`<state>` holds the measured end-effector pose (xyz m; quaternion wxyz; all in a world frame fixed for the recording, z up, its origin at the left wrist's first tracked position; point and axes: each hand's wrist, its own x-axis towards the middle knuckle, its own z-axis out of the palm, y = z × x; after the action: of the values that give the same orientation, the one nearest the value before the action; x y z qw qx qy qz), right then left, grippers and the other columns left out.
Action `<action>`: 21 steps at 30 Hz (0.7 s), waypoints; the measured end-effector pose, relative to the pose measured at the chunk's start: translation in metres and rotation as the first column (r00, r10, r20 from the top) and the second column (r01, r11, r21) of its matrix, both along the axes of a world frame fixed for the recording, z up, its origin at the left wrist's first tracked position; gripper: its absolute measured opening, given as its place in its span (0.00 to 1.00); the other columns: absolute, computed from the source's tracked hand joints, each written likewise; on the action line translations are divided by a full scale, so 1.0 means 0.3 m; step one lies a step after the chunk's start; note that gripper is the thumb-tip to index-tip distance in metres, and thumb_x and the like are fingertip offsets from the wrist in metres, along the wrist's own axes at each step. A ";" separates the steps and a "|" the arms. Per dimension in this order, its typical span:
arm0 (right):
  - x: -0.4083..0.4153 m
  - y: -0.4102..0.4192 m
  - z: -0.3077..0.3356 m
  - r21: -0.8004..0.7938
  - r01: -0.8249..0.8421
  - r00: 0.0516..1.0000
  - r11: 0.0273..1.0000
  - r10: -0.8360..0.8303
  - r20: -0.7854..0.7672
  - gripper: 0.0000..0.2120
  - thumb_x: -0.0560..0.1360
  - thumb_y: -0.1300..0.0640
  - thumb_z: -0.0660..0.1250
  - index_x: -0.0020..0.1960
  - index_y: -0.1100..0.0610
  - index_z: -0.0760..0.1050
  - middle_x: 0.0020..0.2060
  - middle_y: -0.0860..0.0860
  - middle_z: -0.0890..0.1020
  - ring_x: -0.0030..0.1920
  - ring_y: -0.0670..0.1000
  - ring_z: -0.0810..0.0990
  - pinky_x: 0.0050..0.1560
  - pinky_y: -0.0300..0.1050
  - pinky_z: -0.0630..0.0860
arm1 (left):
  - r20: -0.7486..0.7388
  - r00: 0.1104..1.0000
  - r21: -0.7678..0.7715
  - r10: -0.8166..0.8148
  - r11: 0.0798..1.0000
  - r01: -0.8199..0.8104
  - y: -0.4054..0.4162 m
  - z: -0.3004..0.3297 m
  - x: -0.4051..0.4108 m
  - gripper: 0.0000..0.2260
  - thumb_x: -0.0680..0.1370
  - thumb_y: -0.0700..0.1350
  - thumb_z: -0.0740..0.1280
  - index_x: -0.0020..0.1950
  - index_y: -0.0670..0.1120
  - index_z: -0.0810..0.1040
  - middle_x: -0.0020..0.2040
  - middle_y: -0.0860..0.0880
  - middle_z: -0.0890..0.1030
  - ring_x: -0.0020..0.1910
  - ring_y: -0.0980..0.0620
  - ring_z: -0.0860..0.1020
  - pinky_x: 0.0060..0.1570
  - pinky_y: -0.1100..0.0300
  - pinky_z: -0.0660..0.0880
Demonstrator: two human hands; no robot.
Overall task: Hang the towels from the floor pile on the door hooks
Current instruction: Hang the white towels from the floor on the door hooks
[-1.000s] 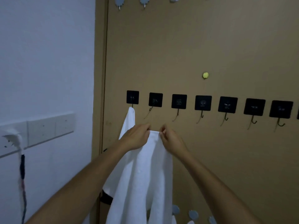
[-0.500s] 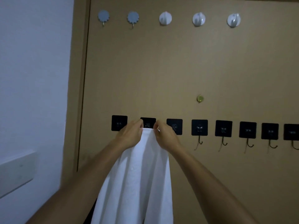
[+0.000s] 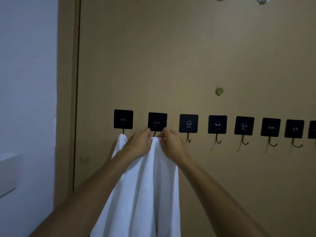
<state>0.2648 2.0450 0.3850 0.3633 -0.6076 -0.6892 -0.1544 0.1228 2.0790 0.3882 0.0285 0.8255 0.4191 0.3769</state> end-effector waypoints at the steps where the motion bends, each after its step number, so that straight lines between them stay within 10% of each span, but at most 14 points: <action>1: 0.001 0.002 -0.015 -0.004 -0.014 1.000 1.000 0.014 -0.015 0.04 0.76 0.63 0.57 0.49 0.60 0.69 0.46 0.57 0.77 0.42 0.55 0.75 0.39 0.49 0.73 | 0.005 1.000 -0.015 -0.010 1.000 0.010 -0.003 -0.010 0.005 0.07 0.80 0.42 0.55 0.43 0.43 0.66 0.41 0.43 0.76 0.39 0.46 0.72 0.39 0.54 0.67; 21: -0.022 -0.022 -0.140 0.136 -0.135 0.946 0.982 0.168 -0.277 0.17 0.80 0.50 0.54 0.44 0.59 0.75 0.44 0.52 0.76 0.45 0.50 0.74 0.44 0.45 0.71 | 0.202 0.964 0.182 0.172 0.961 -0.210 -0.060 -0.162 0.075 0.13 0.82 0.49 0.54 0.53 0.43 0.74 0.51 0.49 0.71 0.47 0.51 0.71 0.42 0.55 0.68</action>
<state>0.2584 2.0385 0.3429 0.5048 -0.5468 -0.6637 -0.0755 0.1453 2.0610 0.3395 -0.0533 0.7411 0.4522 0.4934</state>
